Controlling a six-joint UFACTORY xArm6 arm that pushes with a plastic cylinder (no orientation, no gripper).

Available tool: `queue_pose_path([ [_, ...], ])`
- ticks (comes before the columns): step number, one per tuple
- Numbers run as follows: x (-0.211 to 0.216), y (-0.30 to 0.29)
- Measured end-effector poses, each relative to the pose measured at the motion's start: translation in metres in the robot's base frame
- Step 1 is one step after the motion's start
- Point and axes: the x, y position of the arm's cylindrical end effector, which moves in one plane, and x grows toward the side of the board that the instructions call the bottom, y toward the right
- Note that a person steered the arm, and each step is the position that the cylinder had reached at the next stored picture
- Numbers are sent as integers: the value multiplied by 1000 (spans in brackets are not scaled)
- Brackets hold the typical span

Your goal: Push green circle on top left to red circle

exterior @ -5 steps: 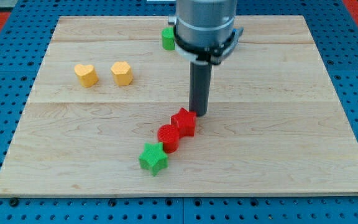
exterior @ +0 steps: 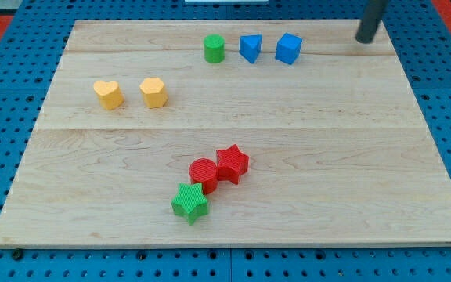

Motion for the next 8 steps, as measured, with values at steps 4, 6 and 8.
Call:
queue_pose_path([
  [4, 36, -231],
  [6, 20, -265],
  [8, 40, -300],
])
